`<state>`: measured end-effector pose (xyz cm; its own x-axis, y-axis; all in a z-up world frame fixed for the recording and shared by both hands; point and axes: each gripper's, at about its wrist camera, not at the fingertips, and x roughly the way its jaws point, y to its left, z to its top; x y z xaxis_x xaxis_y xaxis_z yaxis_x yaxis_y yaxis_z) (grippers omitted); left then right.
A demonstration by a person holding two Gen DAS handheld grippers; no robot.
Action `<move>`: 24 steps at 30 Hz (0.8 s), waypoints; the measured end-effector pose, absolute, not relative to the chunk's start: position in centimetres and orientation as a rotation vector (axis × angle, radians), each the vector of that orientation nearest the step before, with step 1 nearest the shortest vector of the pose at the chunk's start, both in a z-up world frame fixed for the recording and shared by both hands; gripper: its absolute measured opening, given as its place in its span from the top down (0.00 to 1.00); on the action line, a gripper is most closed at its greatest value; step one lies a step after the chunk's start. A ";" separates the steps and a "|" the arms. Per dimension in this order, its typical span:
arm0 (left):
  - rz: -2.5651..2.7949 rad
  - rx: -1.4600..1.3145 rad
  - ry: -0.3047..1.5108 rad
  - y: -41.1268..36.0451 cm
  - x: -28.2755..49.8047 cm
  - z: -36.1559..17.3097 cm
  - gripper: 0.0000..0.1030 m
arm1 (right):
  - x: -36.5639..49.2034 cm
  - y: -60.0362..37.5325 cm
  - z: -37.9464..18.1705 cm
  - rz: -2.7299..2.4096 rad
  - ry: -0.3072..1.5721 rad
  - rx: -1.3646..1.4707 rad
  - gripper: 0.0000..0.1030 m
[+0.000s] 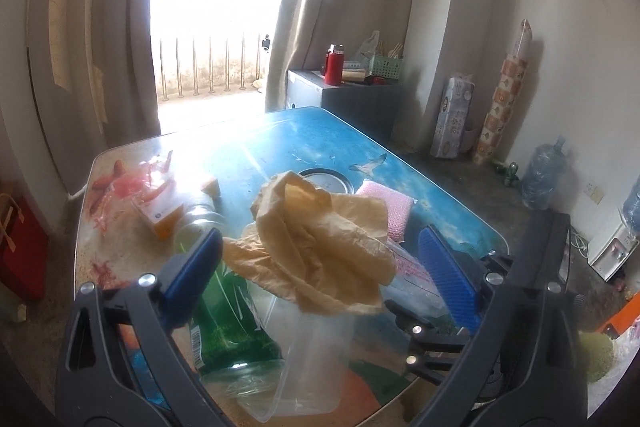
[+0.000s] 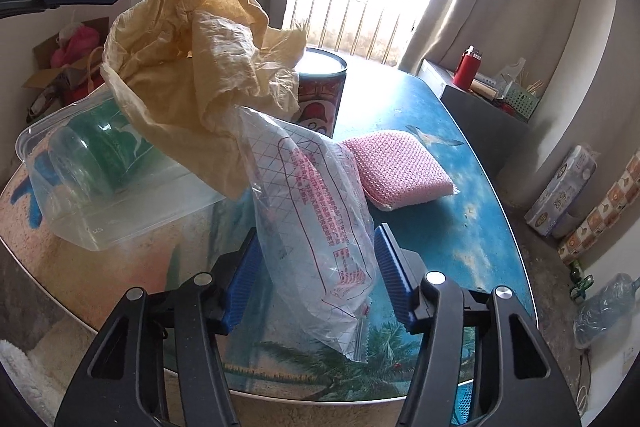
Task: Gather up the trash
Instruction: 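Grasp the crumpled brown paper with the left tool while the right tool grasps the clear plastic bag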
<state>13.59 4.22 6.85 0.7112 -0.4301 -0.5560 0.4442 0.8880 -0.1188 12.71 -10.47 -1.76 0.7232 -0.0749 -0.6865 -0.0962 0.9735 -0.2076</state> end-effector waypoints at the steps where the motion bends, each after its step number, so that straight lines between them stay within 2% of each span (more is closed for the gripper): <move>1: -0.487 0.032 0.616 3.9 13.7 6.7 0.08 | 12.7 -10.8 -1.7 0.018 0.765 -0.218 0.55; 2: -0.488 0.044 0.621 3.6 13.8 6.6 0.08 | 12.7 -11.1 -1.5 0.023 0.764 -0.195 0.56; 4: -0.487 0.077 0.625 3.1 13.9 6.6 0.08 | 12.5 -12.0 -1.1 0.027 0.761 -0.142 0.65; 7: -0.498 0.130 0.629 2.2 14.3 6.6 0.08 | 12.5 -13.9 -0.3 0.038 0.760 -0.034 0.70; 13: -0.489 0.256 0.689 0.4 16.3 5.3 0.08 | 12.4 -18.2 0.0 0.058 0.771 0.186 0.72; 19: -0.445 0.287 0.763 -0.3 18.3 3.8 0.09 | 12.2 -19.8 -0.3 0.057 0.772 0.262 0.73; 21: -0.441 0.270 0.777 0.0 18.6 3.7 0.13 | 12.1 -19.9 -0.5 0.057 0.771 0.268 0.73; 23: -0.435 0.262 0.800 0.0 19.0 3.5 0.27 | 12.2 -20.3 -0.6 0.056 0.771 0.273 0.73; 24: -0.431 0.259 0.812 0.1 19.2 3.4 0.30 | 12.2 -20.5 -0.6 0.057 0.770 0.278 0.73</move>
<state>19.24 0.14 3.40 0.6087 -0.2708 -0.7457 0.4657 0.8829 0.0595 12.22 -20.46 -0.65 0.7180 0.1516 -0.6793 0.0509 0.9619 0.2685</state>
